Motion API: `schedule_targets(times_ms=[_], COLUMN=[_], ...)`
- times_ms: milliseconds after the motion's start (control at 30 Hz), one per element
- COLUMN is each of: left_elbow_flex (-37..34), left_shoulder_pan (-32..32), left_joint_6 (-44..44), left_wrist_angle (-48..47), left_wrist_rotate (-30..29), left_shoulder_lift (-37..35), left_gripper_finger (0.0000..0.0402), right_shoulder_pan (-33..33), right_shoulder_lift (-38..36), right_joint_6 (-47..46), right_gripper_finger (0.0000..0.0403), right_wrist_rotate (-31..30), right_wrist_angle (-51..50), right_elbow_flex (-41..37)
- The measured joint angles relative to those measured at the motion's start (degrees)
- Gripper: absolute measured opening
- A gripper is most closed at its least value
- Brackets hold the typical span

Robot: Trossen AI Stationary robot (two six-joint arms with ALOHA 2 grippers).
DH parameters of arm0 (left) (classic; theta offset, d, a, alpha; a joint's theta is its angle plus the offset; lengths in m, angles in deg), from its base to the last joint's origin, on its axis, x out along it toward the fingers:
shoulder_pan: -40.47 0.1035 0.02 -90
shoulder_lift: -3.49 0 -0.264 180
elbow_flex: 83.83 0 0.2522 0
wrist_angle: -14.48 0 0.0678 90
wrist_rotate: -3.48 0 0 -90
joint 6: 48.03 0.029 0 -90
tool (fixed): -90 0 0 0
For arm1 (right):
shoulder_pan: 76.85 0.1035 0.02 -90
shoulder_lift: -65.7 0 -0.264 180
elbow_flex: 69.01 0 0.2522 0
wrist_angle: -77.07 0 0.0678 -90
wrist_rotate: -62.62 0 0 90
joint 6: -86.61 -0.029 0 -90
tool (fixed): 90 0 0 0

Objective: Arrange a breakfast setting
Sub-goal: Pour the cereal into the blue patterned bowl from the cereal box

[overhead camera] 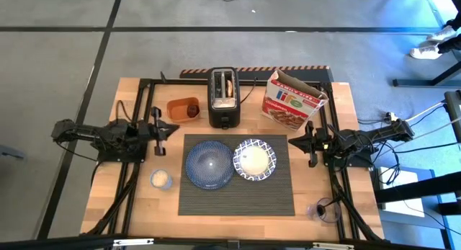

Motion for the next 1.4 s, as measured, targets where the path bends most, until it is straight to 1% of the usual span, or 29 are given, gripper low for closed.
schedule_targets(times_ms=[33,100,233,367,500,633,800,933,1000,1067,1167,1233,1400], left_elbow_flex=[0.2,1.1,5.0,9.4,13.5,16.8,21.4,26.6,28.7,30.6,33.6,35.8,42.3], left_shoulder_pan=[0.5,1.9,5.9,10.6,16.0,20.8,24.8,26.4,26.8,27.2,27.9,28.4,28.7], left_joint_6=[0.4,1.4,2.0,1.9,1.7,1.2,0.2,-0.2,-0.2,-0.1,-0.3,-1.5,-2.6], left_wrist_angle=[1.3,3.3,3.8,4.3,6.6,9.5,12.9,13.0,12.6,13.1,13.1,12.9,11.7], left_wrist_rotate=[-1.8,-3.2,-2.8,-2.8,-4.8,-2.8,1.8,1.6,0.3,0.1,1.6,3.4,13.2], left_shoulder_lift=[0.6,2.4,6.8,13.7,21.8,31.0,41.5,48.8,51.5,54.1,58.1,60.9,68.2], left_gripper_finger=[0.0014,0.0014,0.0014,0.0014,0.0014,0.0014,0.0014,0.0014,0.0014,0.0014,0.0018,0.003,0.0077], right_shoulder_pan=[0.0,0.0,0.0,0.0,0.0,0.0,0.0,0.0,0.0,0.0,0.0,0.0,0.0], right_shoulder_lift=[0.0,0.0,0.0,0.0,0.0,0.0,0.0,0.0,0.0,0.0,0.0,0.0,0.0], right_joint_6=[0.0,0.0,0.0,0.0,0.0,0.1,0.1,0.2,1.2,2.0,2.1,2.9,3.3], right_gripper_finger=[0.0,0.0,0.0,0.0,0.0,0.0,0.0,0.0,0.0,0.0,0.0,0.0,0.0], right_wrist_rotate=[0.0,0.0,-1.1,-2.2,-2.2,-4.2,-9.1,-11.0,-11.1,-12.6,-15.6,-16.1,-16.1], right_wrist_angle=[0.0,0.0,0.4,0.9,1.6,1.7,1.8,1.8,1.9,2.4,3.3,3.2,2.7], right_elbow_flex=[0.0,0.0,0.0,0.0,0.0,0.0,0.0,0.0,0.0,0.0,0.0,0.0,0.0])
